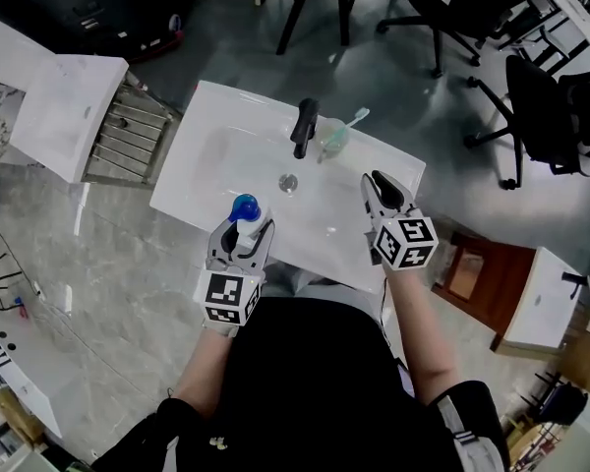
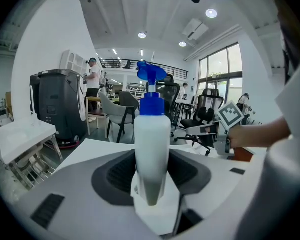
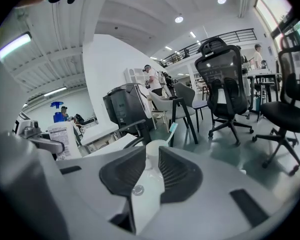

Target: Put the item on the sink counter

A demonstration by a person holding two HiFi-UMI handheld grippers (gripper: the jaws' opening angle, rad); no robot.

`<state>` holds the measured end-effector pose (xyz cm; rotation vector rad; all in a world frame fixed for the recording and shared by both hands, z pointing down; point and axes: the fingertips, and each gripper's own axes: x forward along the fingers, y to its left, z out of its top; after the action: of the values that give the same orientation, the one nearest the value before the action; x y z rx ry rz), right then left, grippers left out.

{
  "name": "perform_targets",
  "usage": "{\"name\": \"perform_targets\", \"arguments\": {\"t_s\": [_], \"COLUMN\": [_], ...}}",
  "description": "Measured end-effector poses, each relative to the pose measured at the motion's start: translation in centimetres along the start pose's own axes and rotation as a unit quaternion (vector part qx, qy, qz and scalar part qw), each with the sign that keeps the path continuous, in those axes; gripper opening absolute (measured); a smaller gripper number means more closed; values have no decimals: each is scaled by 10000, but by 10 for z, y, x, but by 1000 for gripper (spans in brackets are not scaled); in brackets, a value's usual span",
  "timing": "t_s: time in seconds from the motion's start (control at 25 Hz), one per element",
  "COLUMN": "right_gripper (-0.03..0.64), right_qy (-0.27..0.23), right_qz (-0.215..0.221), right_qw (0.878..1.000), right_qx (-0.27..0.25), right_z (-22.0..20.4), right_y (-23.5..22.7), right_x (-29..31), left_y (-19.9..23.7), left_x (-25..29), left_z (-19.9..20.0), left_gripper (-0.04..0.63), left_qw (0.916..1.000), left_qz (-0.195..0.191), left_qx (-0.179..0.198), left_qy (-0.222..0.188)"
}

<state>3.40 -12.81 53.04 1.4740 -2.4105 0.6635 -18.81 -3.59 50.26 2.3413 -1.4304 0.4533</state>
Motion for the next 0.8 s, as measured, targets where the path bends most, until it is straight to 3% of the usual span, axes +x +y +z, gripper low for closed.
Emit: {"name": "perform_targets", "arguments": {"t_s": [0.4,0.8], "right_gripper": [77,74], "right_qy": [-31,-28], "right_qz": [-309,-887], "right_qw": [9994,9949], "right_qx": [174,471], "right_z": [-15,-34], "right_y": [-20,-44], "right_x": [-70,-133], "left_y": [-54,-119], "left_x": [43,102], "left_z": [12,22], "left_gripper": [207,207], "left_qw": [9977,9876], "left_qz": [-658,-1509], "left_qx": [176,414], "left_qy": [-9,98]}}
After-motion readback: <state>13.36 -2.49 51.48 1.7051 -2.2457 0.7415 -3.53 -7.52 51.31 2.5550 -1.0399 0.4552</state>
